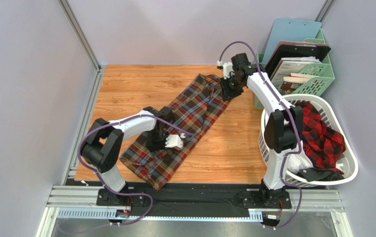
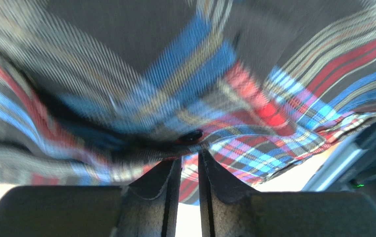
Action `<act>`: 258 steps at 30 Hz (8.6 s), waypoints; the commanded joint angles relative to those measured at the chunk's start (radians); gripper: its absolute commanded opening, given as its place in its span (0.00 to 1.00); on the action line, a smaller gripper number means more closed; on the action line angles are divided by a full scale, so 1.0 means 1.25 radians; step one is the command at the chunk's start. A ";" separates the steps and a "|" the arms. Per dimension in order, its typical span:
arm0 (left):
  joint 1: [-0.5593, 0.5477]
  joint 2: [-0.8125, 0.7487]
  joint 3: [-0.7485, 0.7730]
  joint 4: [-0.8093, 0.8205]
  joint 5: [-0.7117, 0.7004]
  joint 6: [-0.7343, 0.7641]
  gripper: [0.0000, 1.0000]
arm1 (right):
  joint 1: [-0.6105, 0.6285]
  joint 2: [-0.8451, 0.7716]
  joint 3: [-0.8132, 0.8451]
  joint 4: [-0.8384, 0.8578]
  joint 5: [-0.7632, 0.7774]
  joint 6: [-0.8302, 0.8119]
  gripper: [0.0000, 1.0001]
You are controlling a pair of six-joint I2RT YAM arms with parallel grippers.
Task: Fold and stack the long sleeve shirts
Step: Fold the shirt
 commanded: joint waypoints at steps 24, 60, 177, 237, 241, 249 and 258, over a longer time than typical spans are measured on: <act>0.196 -0.239 0.218 -0.141 0.376 -0.189 0.37 | 0.179 0.116 -0.084 0.054 -0.062 0.067 0.21; -0.102 0.046 0.118 0.217 0.182 -0.198 0.32 | 0.076 0.244 0.153 -0.009 0.175 -0.100 0.20; -0.351 -0.684 -0.323 0.069 0.364 0.041 0.00 | 0.741 -0.899 -1.026 0.283 0.027 -0.491 0.00; 0.205 0.073 0.265 0.345 0.657 -0.702 0.52 | 0.090 -0.115 -0.365 0.350 -0.356 0.121 0.32; 0.206 0.143 0.206 0.375 0.725 -0.806 0.52 | 0.090 -0.111 -0.460 0.409 -0.442 0.224 0.35; 0.286 0.208 0.021 0.506 0.747 -0.947 0.53 | 0.039 -0.008 -0.548 0.404 -0.457 0.242 0.40; 0.220 -0.145 -0.180 0.659 0.900 -1.006 0.72 | 0.094 -0.311 -0.726 0.620 -0.603 0.428 0.70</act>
